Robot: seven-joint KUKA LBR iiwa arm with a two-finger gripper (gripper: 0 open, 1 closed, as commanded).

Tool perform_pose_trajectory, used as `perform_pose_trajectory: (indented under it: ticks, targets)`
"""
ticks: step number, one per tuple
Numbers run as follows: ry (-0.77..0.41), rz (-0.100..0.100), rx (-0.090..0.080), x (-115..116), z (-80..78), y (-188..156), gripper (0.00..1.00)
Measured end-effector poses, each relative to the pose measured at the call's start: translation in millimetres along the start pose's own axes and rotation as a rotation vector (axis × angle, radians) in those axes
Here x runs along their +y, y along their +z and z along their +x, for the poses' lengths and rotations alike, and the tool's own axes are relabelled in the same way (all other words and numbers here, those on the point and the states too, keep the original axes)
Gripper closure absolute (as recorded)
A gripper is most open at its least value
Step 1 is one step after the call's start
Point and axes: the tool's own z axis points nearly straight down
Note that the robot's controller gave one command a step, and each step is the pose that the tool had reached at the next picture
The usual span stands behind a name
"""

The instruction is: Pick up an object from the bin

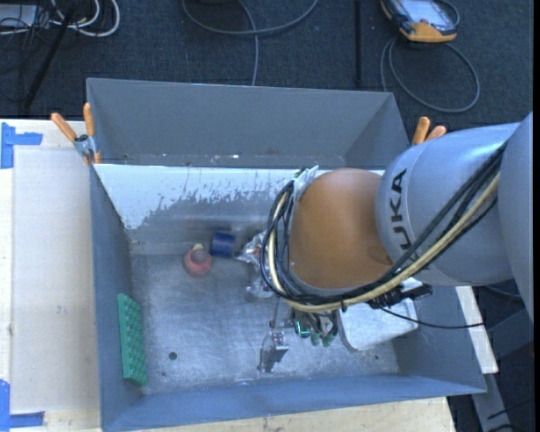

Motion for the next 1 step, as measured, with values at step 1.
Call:
perform_pose_trajectory:
  ticks: [1]
  targets:
    - [-0.112,0.003,-0.007,-94.4,-2.5,2.8,0.0]
